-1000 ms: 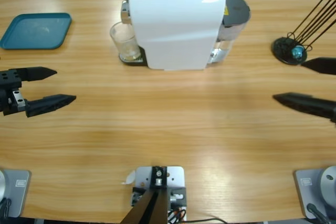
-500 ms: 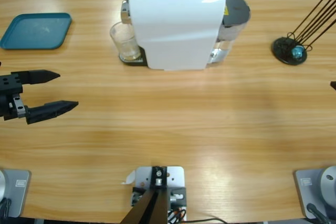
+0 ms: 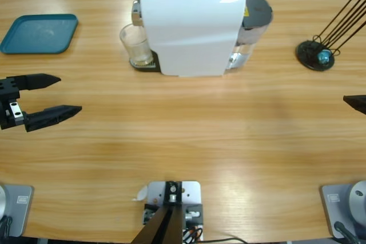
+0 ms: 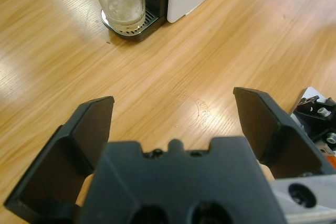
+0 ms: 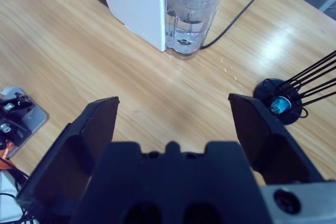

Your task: Pour coffee

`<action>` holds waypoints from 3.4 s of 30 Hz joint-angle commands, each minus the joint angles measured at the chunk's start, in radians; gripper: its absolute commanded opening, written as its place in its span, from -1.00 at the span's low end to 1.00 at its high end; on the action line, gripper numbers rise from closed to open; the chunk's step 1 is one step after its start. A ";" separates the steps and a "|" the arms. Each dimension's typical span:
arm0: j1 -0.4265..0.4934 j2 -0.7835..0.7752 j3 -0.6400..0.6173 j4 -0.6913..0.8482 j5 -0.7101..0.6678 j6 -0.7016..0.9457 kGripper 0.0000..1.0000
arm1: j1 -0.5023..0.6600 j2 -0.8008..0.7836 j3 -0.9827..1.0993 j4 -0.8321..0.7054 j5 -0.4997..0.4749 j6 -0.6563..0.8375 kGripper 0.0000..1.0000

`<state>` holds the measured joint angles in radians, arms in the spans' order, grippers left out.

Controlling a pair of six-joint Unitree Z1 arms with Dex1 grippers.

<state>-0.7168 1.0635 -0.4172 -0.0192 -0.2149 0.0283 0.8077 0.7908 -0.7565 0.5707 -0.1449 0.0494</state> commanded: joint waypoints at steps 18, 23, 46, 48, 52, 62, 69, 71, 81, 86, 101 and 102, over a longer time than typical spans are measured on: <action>-0.009 -0.066 0.048 -0.018 0.062 -0.007 1.00 | 0.008 0.031 0.023 -0.003 0.011 -0.011 0.86; -0.009 -0.066 0.048 -0.022 0.071 -0.007 1.00 | 0.008 0.033 0.023 -0.003 0.011 -0.010 0.86; -0.007 -0.141 -0.102 0.085 0.069 -0.018 1.00 | 0.008 0.027 0.023 -0.003 0.007 -0.006 0.86; -0.007 -0.134 -0.103 0.087 0.069 -0.018 1.00 | 0.008 0.027 0.023 -0.004 0.007 -0.006 0.86; -0.007 -0.119 -0.147 0.156 0.072 0.004 1.00 | 0.008 0.027 0.023 -0.005 0.007 -0.006 0.86; -0.002 -0.038 -0.214 0.185 0.070 0.096 1.00 | 0.008 0.019 0.024 -0.002 0.012 -0.010 1.00; 0.059 0.063 -0.239 0.155 0.035 0.202 1.00 | 0.008 0.042 0.017 0.001 0.015 -0.010 1.00; 0.059 0.097 -0.243 0.136 0.020 0.250 1.00 | 0.008 0.041 0.018 0.001 0.013 -0.010 1.00; 0.185 0.204 -0.249 0.036 -0.232 0.362 1.00 | 0.008 0.139 -0.007 0.014 -0.005 -0.024 1.00; 0.275 0.278 -0.291 0.031 -0.343 0.425 1.00 | 0.008 0.136 -0.007 0.014 -0.001 -0.026 1.00; 0.306 0.553 -0.429 0.029 -0.456 0.536 1.00 | 0.008 0.131 -0.006 0.014 -0.001 -0.026 1.00; 0.307 0.563 -0.433 0.024 -0.458 0.542 1.00 | 0.008 0.132 -0.006 0.014 -0.001 -0.026 1.00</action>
<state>-0.4330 1.5402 -0.8270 0.0222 -0.6097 0.5509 0.8078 0.9069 -0.7569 0.5735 -0.1457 0.0395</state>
